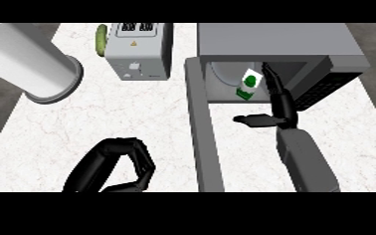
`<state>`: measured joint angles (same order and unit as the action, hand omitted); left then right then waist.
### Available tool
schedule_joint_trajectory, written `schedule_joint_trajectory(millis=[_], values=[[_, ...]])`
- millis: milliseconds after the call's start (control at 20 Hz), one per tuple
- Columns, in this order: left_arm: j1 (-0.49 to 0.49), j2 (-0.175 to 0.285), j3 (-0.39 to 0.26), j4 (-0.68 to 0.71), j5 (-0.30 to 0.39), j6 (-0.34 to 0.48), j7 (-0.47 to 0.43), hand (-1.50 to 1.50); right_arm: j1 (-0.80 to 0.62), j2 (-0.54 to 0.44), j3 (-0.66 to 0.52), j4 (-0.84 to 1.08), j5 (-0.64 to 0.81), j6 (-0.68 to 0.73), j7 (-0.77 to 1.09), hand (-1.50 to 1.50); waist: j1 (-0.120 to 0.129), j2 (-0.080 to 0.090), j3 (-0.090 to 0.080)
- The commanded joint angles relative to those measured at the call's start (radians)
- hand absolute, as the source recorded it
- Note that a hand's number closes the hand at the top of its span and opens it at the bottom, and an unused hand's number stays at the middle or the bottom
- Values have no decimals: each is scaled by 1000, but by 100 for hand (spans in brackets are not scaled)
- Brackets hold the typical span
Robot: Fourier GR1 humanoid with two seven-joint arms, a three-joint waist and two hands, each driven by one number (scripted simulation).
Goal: Pick up the milk, place it into the microwave and close the microwave
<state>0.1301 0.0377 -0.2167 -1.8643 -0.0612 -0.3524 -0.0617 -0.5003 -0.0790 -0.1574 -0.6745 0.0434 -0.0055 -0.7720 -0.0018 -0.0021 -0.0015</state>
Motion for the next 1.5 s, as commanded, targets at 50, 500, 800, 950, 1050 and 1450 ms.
schedule_joint_trajectory(millis=[50, 500, 800, 950, 1050, 1450], values=[[-67, -36, -92, 107, -131, 92, -15, 150, 157, -25, 40, -191, -17, 59, 92, -150, -16, -3, 1], [-169, -37, -191, 341, -177, 36, -35, 150, 442, -32, 110, -626, -42, 91, 211, -150, -24, -3, 0], [-257, -37, -416, 521, -91, 215, -99, 150, 631, -79, 98, -842, -100, 159, 237, -150, -36, 0, 0], [-280, -37, -533, 576, -104, 289, -136, 150, 617, -114, 52, -919, -145, 168, 316, -150, -23, 1, 0], [-365, -37, -559, 653, -78, 320, -119, 150, 707, -142, 30, -967, -177, 222, 262, -150, -32, 2, 0], [-592, -37, -776, 739, 229, 728, -70, 150, 699, -189, 9, -1072, -320, 333, 377, -150, -88, 11, -1]])
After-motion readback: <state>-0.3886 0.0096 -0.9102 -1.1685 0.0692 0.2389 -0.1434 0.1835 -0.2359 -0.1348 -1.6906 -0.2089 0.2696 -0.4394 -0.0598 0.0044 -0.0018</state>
